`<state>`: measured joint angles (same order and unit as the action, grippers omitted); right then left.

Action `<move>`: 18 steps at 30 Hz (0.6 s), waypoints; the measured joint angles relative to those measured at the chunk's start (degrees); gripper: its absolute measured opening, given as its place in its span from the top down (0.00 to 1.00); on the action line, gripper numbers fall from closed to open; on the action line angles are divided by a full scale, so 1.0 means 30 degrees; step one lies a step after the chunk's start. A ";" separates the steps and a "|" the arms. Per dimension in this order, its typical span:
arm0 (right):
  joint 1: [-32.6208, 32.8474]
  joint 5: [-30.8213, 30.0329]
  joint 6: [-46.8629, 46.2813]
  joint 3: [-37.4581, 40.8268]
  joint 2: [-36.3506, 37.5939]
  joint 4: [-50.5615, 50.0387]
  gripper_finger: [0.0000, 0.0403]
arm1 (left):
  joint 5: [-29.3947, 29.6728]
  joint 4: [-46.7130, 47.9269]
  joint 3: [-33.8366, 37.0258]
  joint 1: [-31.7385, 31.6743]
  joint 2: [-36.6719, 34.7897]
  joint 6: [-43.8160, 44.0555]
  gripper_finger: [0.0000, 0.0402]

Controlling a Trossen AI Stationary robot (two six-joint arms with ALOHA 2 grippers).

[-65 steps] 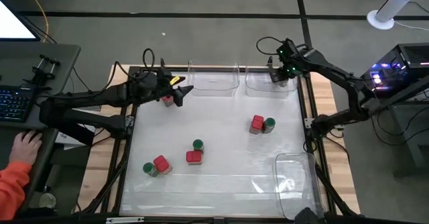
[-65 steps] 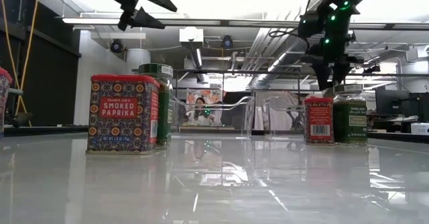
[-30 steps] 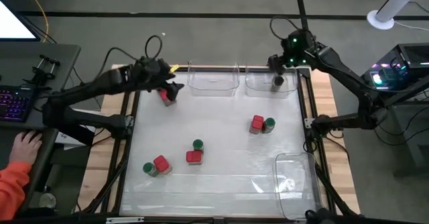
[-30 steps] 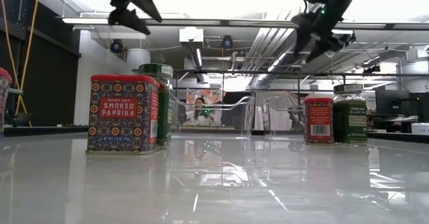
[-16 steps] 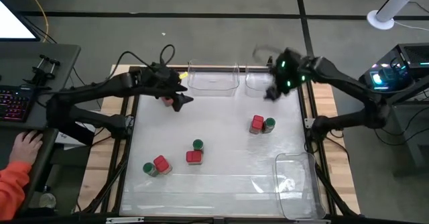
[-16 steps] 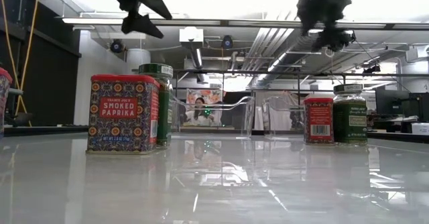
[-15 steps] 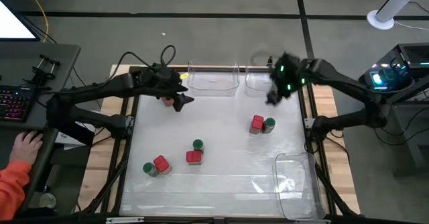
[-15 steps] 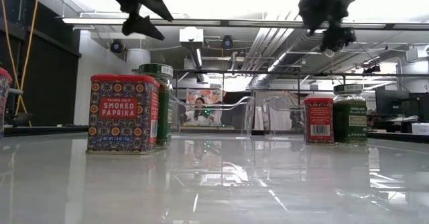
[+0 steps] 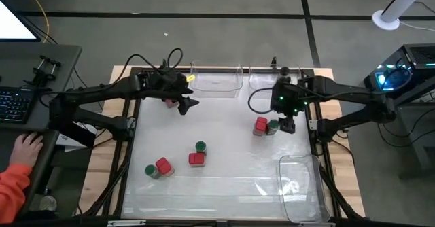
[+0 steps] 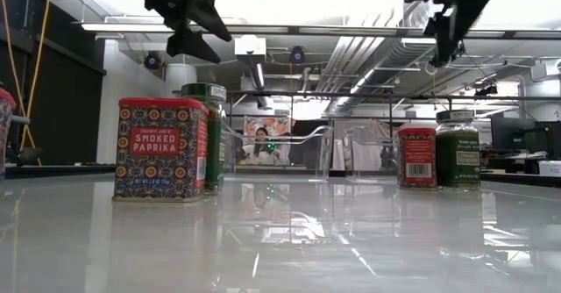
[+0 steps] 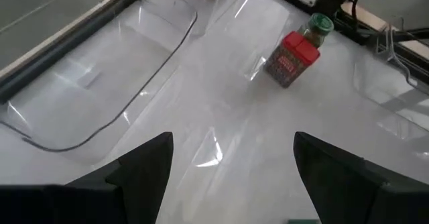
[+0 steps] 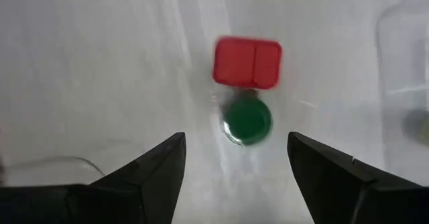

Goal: Sort spices by type
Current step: Put the green seasoning bottle into the bottom transparent bin

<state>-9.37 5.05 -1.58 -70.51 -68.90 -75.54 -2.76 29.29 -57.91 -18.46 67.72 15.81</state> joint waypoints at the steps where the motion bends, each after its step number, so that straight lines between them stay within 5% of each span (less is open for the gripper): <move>1: -0.0079 -0.0241 0.0461 0.0182 0.0007 -0.0017 0.36 | -0.0003 0.0153 0.0000 0.0000 -0.0035 0.0000 0.26; 18: -0.0363 0.0389 0.3699 0.5603 -0.0015 0.5047 0.36 | -0.0039 0.0930 0.0000 0.0000 -0.0050 0.0022 0.26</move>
<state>-10.46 6.22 9.52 -53.70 -68.95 -60.40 -2.87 32.08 -57.91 -18.46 67.57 15.88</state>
